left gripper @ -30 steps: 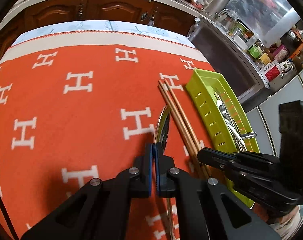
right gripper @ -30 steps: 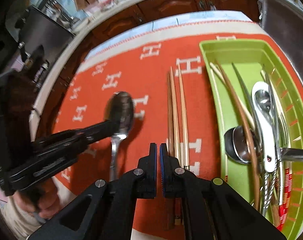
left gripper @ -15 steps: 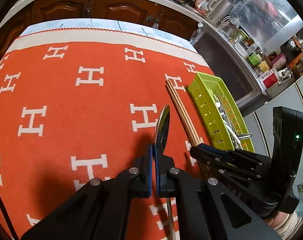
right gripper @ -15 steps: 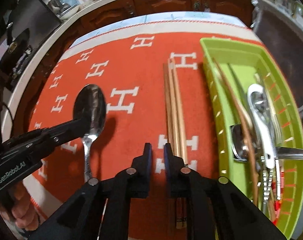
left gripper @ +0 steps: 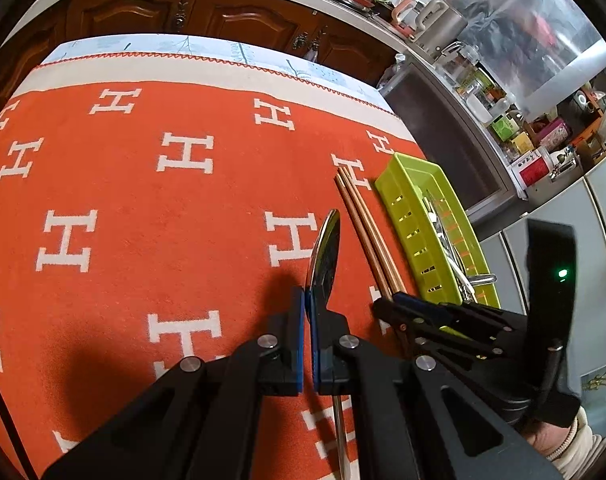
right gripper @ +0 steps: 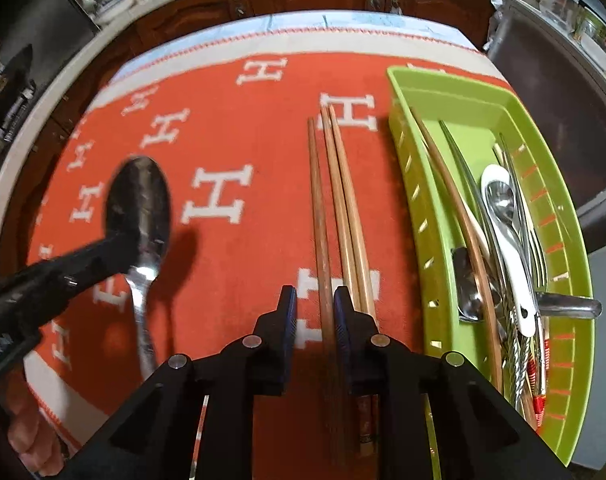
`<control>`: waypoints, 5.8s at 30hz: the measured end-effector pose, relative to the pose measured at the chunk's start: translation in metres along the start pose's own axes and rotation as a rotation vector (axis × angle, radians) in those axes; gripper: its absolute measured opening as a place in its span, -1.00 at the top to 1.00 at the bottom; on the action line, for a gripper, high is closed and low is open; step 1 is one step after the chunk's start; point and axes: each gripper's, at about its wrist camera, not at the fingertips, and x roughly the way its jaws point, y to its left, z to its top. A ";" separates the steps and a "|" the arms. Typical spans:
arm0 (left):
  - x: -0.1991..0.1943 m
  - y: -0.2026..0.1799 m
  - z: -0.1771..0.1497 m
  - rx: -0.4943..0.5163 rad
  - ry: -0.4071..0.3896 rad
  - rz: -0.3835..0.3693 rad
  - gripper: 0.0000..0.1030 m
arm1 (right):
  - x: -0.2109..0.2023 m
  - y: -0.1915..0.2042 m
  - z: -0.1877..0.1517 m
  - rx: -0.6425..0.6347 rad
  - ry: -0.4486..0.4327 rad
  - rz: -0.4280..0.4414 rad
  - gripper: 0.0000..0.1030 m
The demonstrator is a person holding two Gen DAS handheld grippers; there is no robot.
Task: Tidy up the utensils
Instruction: 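Grasp the large steel spoon with the left tool while the right tool grasps a wooden chopstick, then carry the spoon and wooden chopstick into the lime-green tray and release them, then withdraw both tools from the tray toward the last wooden chopsticks, then grasp a wooden chopstick with the left tool while the right tool grasps the other, then carry both wooden chopsticks into the lime-green tray and release them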
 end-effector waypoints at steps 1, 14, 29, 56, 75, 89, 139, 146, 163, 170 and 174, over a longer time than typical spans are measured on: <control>0.000 0.000 0.000 -0.002 -0.001 -0.002 1.00 | 0.001 0.001 0.000 -0.001 -0.003 -0.003 0.62; -0.005 -0.013 0.005 -0.039 -0.001 -0.007 1.00 | -0.013 -0.009 0.001 0.066 -0.041 0.210 0.88; 0.005 -0.118 0.030 -0.058 0.049 -0.185 0.99 | -0.104 -0.130 -0.026 0.150 -0.182 0.177 0.88; 0.128 -0.154 0.040 -0.185 0.193 -0.025 0.90 | -0.084 -0.177 -0.049 0.150 -0.173 0.172 0.50; 0.086 -0.114 0.014 -0.002 0.180 0.129 0.27 | -0.114 -0.153 -0.062 0.139 -0.214 0.280 0.50; 0.115 -0.135 0.005 0.236 0.161 0.333 0.18 | -0.114 -0.145 -0.063 0.115 -0.207 0.262 0.50; 0.029 0.000 -0.004 -0.041 0.106 0.284 0.93 | -0.032 -0.006 -0.027 -0.030 -0.056 0.281 0.50; 0.010 0.003 -0.016 -0.056 0.076 0.290 0.92 | -0.008 0.020 -0.028 -0.098 -0.092 0.181 0.59; -0.019 -0.055 -0.007 -0.002 0.042 0.218 0.92 | -0.078 -0.026 -0.041 0.006 -0.190 0.304 0.88; -0.023 -0.098 0.005 0.033 0.051 0.138 0.92 | -0.125 -0.086 -0.047 0.069 -0.237 0.305 0.88; -0.018 -0.126 0.014 0.055 0.072 0.089 0.92 | -0.145 -0.130 -0.046 0.110 -0.262 0.263 0.88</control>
